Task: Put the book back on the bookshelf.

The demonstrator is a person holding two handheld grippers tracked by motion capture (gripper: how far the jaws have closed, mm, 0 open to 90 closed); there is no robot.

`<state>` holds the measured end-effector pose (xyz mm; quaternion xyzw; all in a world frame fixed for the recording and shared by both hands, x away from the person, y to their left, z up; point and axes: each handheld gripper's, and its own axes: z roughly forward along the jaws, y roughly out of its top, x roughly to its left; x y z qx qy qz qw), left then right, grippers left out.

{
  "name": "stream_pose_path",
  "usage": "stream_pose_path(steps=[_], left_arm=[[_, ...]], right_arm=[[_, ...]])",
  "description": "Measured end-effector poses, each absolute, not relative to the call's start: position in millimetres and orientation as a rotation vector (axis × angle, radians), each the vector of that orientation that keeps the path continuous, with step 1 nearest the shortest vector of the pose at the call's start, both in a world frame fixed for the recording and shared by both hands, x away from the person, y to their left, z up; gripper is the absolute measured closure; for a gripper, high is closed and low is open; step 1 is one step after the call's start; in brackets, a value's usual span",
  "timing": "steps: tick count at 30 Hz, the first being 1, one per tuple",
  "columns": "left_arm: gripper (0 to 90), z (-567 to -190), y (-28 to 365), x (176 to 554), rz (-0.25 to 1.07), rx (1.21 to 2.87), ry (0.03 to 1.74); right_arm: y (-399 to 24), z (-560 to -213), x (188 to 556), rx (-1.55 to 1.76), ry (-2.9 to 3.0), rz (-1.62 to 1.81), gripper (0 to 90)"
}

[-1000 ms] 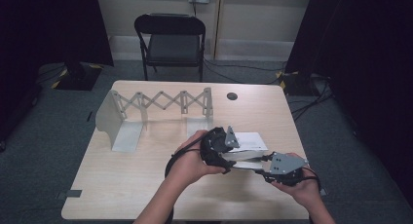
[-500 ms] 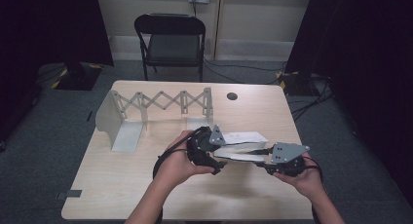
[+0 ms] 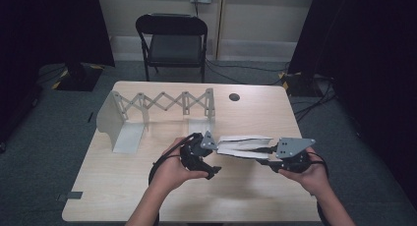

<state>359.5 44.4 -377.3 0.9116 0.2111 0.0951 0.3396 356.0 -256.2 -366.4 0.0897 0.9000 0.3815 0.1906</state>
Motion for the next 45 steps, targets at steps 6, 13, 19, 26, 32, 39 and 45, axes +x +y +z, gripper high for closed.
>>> stream_pose_path(steps=[6, 13, 19, 26, 32, 39, 45], left_arm=[[24.7, -387, 47, 359, 0.225, 2.379, 0.565], [23.7, -398, 50, 359, 0.2, 2.388, 0.586], [23.0, -407, 53, 359, 0.19, 2.389, 0.595], [21.8, -418, 53, 361, 0.137, 2.382, 0.63], [22.3, -420, 51, 364, 0.136, 2.39, 0.603], [22.5, -417, 44, 362, 0.115, 2.399, 0.578], [22.5, -411, 42, 363, 0.103, 2.39, 0.569]], right_arm=[[-258, -356, 354, 0.249, 2.563, 1.081, 70.0], [-261, -349, 354, 0.266, 2.581, 1.116, 71.6], [-265, -344, 355, 0.278, 2.593, 1.158, 73.2], [-270, -341, 353, 0.307, 2.607, 1.193, 73.7], [-272, -338, 349, 0.32, 2.615, 1.209, 75.2], [-276, -335, 340, 0.339, 2.618, 1.216, 76.0], [-280, -334, 334, 0.357, 2.631, 1.225, 76.2]])
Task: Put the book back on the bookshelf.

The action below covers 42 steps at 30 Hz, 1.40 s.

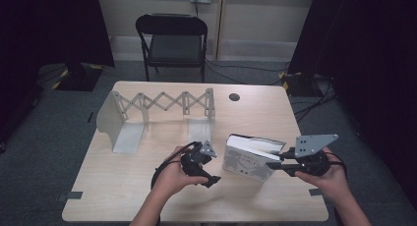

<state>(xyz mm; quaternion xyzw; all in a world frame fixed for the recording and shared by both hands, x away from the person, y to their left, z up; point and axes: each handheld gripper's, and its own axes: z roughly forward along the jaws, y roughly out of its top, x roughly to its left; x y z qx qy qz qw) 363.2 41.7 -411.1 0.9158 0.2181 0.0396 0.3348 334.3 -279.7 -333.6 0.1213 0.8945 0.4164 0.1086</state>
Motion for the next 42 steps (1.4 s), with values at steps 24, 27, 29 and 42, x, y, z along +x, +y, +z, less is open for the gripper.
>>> stream_pose_path(steps=[24, 27, 29, 42], left_arm=[[24.2, -378, 12, 387, 0.117, 2.417, 0.47], [25.3, -374, 6, 389, 0.12, 2.404, 0.458], [25.4, -373, 0, 391, 0.116, 2.407, 0.433], [30.1, -363, -17, 394, 0.175, 2.428, 0.383]], right_arm=[[-286, -336, 341, 0.411, 2.622, 1.268, 75.8], [-286, -336, 341, 0.403, 2.625, 1.256, 75.6], [-287, -336, 341, 0.408, 2.622, 1.264, 75.4], [-296, -347, 341, 0.484, 2.6, 1.338, 68.0]])
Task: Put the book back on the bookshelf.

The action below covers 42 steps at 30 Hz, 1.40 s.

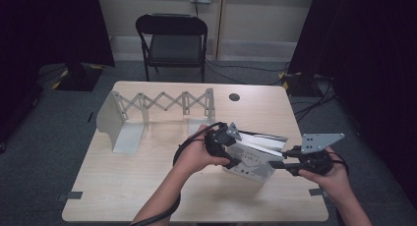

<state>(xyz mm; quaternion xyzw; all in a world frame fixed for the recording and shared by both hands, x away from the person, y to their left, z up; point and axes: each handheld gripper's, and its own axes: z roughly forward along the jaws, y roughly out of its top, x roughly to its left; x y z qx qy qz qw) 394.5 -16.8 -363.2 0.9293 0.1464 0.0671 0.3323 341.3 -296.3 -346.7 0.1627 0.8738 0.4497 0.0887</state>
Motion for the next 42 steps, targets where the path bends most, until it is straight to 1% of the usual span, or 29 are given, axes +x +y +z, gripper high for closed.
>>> stream_pose_path(steps=[1, 5, 6, 8, 12, 14, 16, 19, 21, 29, 32, 38, 42], left_arm=[[30.7, -362, -18, 394, 0.18, 2.439, 0.379], [36.8, -353, -22, 387, 0.178, 2.439, 0.325], [37.8, -350, -23, 385, 0.161, 2.455, 0.341], [40.6, -347, -25, 382, 0.161, 2.487, 0.32], [45.5, -342, -27, 377, 0.138, 2.51, 0.334], [46.3, -342, -27, 376, 0.139, 2.519, 0.329], [46.7, -341, -28, 375, 0.142, 2.532, 0.311], [48.3, -339, -31, 371, 0.151, 2.559, 0.292], [49.2, -338, -32, 370, 0.153, 2.567, 0.297], [51.3, -339, -30, 363, 0.194, 2.559, 0.321], [51.7, -339, -27, 363, 0.187, 2.553, 0.358], [52.1, -337, -5, 362, 0.155, 2.557, 0.432], [52.1, -338, 7, 361, 0.141, 2.547, 0.472]], right_arm=[[-298, -349, 341, 0.491, 2.604, 1.328, 66.7], [-309, -361, 342, 0.542, 2.594, 1.336, 67.0], [-311, -363, 342, 0.562, 2.586, 1.338, 67.0], [-314, -365, 343, 0.576, 2.579, 1.338, 66.9], [-316, -367, 344, 0.616, 2.559, 1.323, 66.2], [-317, -368, 345, 0.63, 2.561, 1.316, 63.2], [-318, -371, 346, 0.657, 2.56, 1.303, 55.7], [-317, -377, 346, 0.662, 2.575, 1.269, 54.1], [-317, -380, 346, 0.671, 2.569, 1.261, 48.7], [-311, -388, 349, 0.696, 2.542, 1.287, 42.8], [-309, -389, 352, 0.696, 2.53, 1.299, 39.2], [-304, -397, 356, 0.692, 2.532, 1.312, 34.7], [-297, -403, 359, 0.688, 2.536, 1.325, 33.4]])
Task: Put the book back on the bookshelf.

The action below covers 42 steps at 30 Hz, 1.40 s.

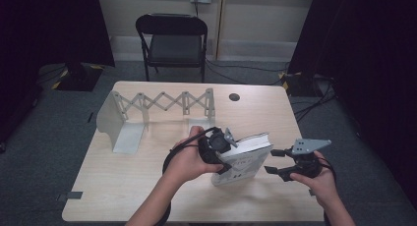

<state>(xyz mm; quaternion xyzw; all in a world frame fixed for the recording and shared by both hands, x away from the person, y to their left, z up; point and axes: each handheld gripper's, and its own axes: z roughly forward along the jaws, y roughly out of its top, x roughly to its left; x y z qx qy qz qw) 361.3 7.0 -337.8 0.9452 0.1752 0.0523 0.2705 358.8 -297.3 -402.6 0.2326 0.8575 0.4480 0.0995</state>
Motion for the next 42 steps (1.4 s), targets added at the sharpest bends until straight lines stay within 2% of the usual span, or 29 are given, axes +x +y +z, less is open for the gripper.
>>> stream_pose_path(steps=[12, 22, 30, 42], left_arm=[[52.1, -338, 22, 360, 0.124, 2.534, 0.526], [49.1, -336, 21, 365, 0.137, 2.545, 0.512], [44.1, -325, 12, 371, 0.133, 2.529, 0.471], [42.3, -319, -6, 380, 0.119, 2.575, 0.445]], right_arm=[[-285, -418, 364, 0.684, 2.54, 1.332, 27.5], [-289, -447, 360, 0.733, 2.552, 1.333, 27.3], [-300, -472, 354, 0.794, 2.55, 1.309, 26.8], [-308, -493, 348, 0.841, 2.559, 1.184, 21.6]])
